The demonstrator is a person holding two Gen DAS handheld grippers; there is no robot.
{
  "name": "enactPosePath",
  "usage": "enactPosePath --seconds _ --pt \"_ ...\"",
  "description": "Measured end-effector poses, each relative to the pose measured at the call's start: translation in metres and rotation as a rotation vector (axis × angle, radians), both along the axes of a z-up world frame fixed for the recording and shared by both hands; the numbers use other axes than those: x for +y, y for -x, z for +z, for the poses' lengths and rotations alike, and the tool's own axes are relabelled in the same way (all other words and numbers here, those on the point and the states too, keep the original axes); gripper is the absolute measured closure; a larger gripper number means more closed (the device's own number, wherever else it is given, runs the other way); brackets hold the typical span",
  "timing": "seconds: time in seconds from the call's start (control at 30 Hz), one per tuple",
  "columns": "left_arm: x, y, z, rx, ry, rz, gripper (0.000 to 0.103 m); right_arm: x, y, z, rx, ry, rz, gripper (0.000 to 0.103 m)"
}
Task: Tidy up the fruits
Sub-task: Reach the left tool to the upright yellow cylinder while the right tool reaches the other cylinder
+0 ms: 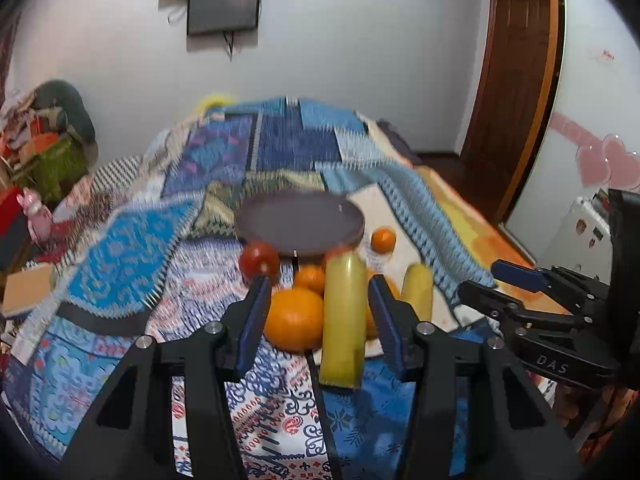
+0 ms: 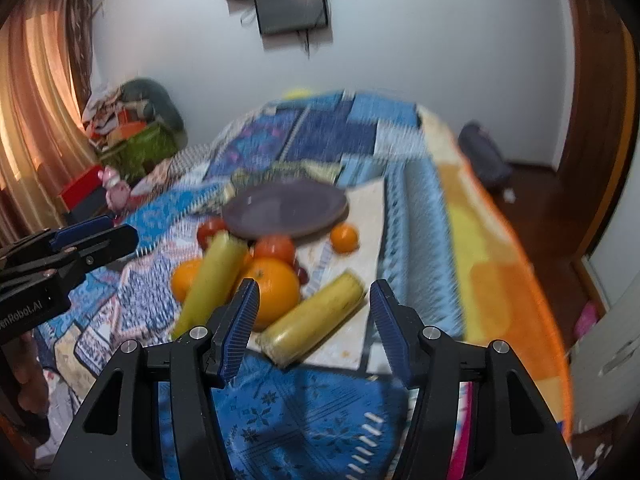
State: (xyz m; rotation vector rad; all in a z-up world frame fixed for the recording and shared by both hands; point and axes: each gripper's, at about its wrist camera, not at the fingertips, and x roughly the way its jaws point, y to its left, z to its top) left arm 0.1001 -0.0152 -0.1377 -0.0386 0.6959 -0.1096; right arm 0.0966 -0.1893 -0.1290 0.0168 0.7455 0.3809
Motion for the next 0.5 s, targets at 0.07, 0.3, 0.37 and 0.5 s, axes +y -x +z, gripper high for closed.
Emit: enactPosePath --seconds 0.07,0.3,0.37,0.5 --pt "0.001 -0.006 -0.013 0.036 0.002 -0.004 0.055 0.004 -0.008 -0.014 0.053 -0.001 0.013 0.049" --pt "0.004 -0.013 -0.041 0.124 0.024 -0.021 0.055 0.021 -0.017 -0.042 0.152 0.04 0.028 0.049" --pt "0.003 -0.012 -0.044 0.133 0.021 -0.027 0.055 0.024 -0.02 -0.049 0.17 0.054 0.034 0.046" --pt "0.0 -0.012 -0.053 0.16 0.021 -0.043 0.055 0.026 -0.03 -0.057 0.197 0.043 0.037 0.042"
